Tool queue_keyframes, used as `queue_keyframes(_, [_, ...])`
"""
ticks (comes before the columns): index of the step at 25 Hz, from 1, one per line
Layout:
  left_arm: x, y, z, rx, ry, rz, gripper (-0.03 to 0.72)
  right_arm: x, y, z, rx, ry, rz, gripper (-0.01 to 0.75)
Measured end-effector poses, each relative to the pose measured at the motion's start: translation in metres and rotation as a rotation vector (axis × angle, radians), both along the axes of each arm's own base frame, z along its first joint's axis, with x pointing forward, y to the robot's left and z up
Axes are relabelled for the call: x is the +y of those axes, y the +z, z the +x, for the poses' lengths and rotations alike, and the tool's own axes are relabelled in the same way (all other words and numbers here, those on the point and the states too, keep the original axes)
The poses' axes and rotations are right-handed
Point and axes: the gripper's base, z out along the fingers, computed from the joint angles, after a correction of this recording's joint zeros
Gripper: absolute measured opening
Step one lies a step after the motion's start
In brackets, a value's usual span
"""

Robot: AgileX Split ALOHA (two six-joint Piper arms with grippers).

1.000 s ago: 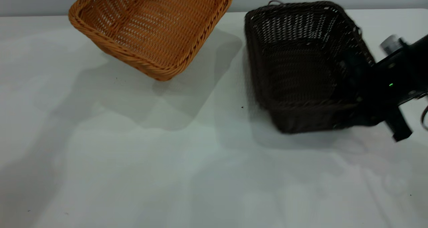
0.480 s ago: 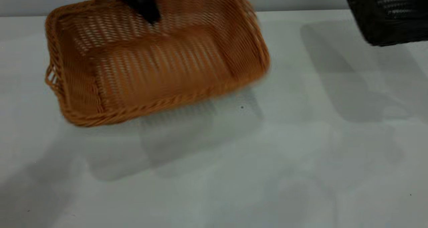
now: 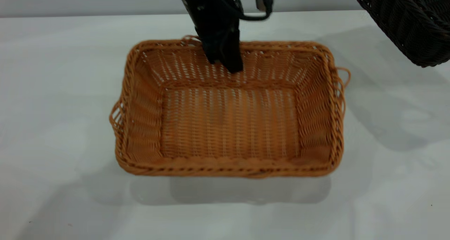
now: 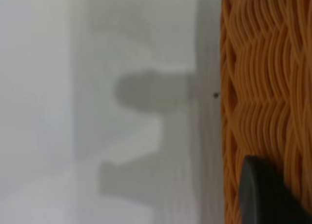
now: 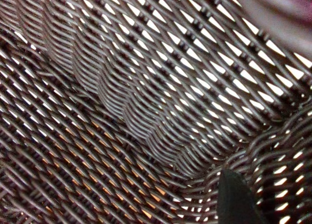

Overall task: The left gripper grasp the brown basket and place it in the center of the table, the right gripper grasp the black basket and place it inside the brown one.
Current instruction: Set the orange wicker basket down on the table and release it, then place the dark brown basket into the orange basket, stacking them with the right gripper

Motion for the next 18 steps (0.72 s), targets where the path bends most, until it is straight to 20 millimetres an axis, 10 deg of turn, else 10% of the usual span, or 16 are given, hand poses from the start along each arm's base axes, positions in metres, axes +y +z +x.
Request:
queue_keyframes(10, [-0.005,0.004,-0.001,-0.013,0.028,-0.015,0.480,0.002,0.000,0.000,0.005,0.012,0.009,0.243])
queue_keyframes(18, [0.071,0.111,0.030,0.003,0.527,-0.148,0.545,0.032,-0.001,0.007,0.017,0.131,-0.020,0.242])
